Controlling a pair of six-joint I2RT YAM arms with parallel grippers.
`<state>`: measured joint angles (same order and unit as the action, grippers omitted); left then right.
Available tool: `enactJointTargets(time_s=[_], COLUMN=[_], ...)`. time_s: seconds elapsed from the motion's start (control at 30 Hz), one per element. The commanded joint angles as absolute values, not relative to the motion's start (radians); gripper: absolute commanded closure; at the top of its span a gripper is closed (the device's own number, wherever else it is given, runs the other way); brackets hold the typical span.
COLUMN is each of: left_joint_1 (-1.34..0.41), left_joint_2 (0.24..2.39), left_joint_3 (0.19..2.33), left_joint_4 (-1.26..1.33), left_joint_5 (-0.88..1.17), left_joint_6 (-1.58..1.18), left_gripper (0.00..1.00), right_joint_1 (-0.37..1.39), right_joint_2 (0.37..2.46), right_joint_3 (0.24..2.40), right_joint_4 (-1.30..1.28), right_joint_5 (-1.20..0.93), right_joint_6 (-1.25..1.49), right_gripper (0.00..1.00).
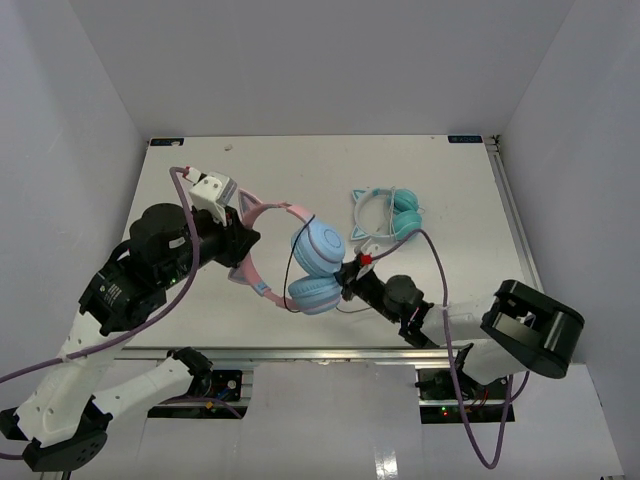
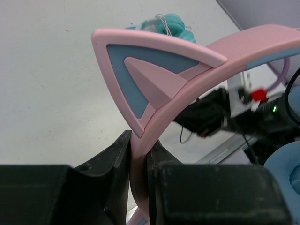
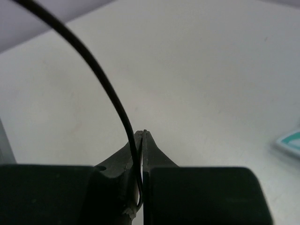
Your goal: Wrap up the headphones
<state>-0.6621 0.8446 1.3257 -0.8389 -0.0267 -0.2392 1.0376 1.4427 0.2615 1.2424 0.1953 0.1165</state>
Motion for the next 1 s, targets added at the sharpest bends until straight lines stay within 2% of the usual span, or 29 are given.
enactJointTargets(time_s=[0.0,0.2,0.4,0.5,0.77,0.97], left_joint_1=[-0.66,-0.66,-0.659,-0.662,-0.679,-0.713], left_joint_2=[0.822,0.827,0.824,0.847,1.0,1.091], left_joint_3=[1.305,1.278,1.246,1.22,1.196,1.177], left_joint_4=[-0.851,-0.861,-0.796,-0.779,-0.761,-0.718], left_joint_5=[0.119,0.058,0.337,0.362,0.117,-0.16], left_joint_6=[-0.102,-0.046,-0.022,-0.007,0.039,0.076], left_gripper=[1.0,1.0,1.0,1.0,1.0,1.0], right_joint_1=[0.94,0.82,0.72,0.718,0.716,0.716], right_joint_2=[1.296,1.111,1.103,1.153,1.209,1.247], right_joint_3=[0.419,0.569,0.78,0.915,1.161,1.256], right_joint_4=[1.043,0.717,0.456,0.306,-0.044,-0.225], right_joint_5=[0.151,0.115,-0.029,-0.087,-0.156,-0.149], right_joint_6=[0.099,0.051,0.019,-0.042,-0.135,-0.142], right_gripper=[0.92,0.92,0.92,0.92,0.92,0.92])
